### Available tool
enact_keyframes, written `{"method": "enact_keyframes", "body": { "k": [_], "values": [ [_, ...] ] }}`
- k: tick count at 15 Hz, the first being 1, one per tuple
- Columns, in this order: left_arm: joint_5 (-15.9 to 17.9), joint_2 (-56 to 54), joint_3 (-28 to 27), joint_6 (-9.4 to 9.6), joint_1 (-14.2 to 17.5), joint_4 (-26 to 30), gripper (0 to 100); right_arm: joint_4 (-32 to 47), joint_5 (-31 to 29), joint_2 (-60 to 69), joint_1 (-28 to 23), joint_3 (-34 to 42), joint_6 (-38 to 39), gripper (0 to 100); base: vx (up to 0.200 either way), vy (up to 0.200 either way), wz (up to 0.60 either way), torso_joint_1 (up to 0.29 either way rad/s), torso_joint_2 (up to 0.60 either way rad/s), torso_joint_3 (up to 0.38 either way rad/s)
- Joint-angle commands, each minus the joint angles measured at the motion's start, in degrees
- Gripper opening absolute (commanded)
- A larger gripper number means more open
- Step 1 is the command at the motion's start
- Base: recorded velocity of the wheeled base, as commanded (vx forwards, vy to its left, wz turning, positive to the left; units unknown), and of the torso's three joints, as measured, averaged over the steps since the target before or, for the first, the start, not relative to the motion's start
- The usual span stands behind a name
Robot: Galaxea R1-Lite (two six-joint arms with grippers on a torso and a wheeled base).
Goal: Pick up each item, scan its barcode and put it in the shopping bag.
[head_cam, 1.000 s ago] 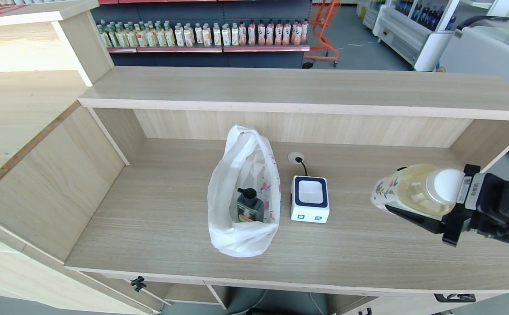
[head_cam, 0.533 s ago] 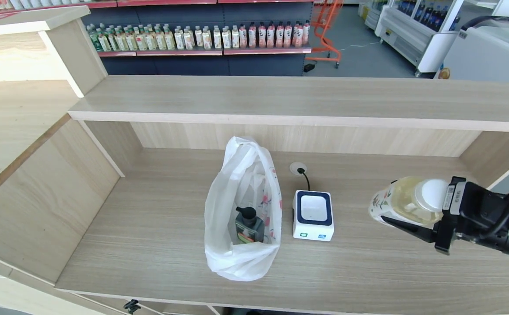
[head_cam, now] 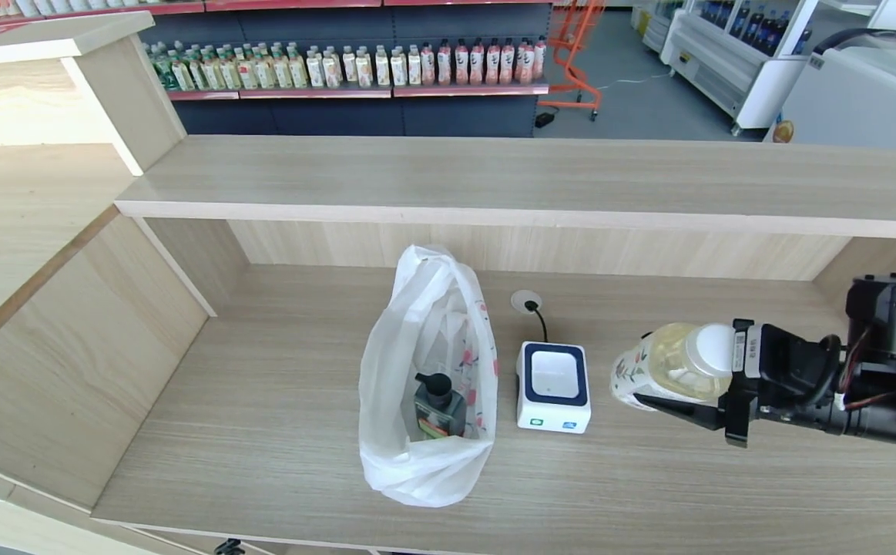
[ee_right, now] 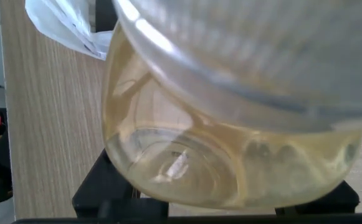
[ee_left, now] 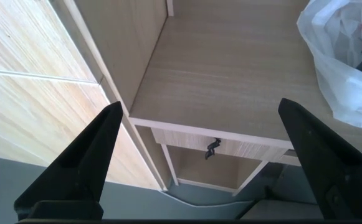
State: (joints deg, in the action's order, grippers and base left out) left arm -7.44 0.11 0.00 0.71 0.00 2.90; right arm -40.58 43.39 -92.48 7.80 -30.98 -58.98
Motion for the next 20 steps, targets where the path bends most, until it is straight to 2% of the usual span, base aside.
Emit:
{"method": "enact_keyframes", "body": {
  "k": [1,4,5,9,11,20],
  "values": [
    [0.0,0.0,0.0,0.0,0.0,0.0,100,0.0,1.2,-3.7,0.1,-2.4,-1.8,0,0.0,0.0,0.0,0.0,0.0,0.0],
    [0.0,0.0,0.0,0.0,0.0,0.0,100,-0.1,2.8,-5.9,0.2,-3.8,-5.6,0,0.0,0.0,0.0,0.0,0.0,0.0],
    [0.0,0.0,0.0,0.0,0.0,0.0,100,-1.3,6.4,-9.9,-0.1,-6.5,-9.7,0,0.0,0.0,0.0,0.0,0.0,0.0],
    [0.0,0.0,0.0,0.0,0.0,0.0,100,-8.0,8.1,-17.1,0.5,-7.5,-9.9,0,0.0,0.0,0.0,0.0,0.0,0.0],
    [0.0,0.0,0.0,0.0,0.0,0.0,100,-9.9,9.5,-20.8,1.5,-10.9,-9.9,0,0.0,0.0,0.0,0.0,0.0,0.0],
    [0.0,0.0,0.0,0.0,0.0,0.0,100,-12.3,9.7,-28.8,4.2,-18.0,-10.1,0,0.0,0.0,0.0,0.0,0.0,0.0]
  ]
}}
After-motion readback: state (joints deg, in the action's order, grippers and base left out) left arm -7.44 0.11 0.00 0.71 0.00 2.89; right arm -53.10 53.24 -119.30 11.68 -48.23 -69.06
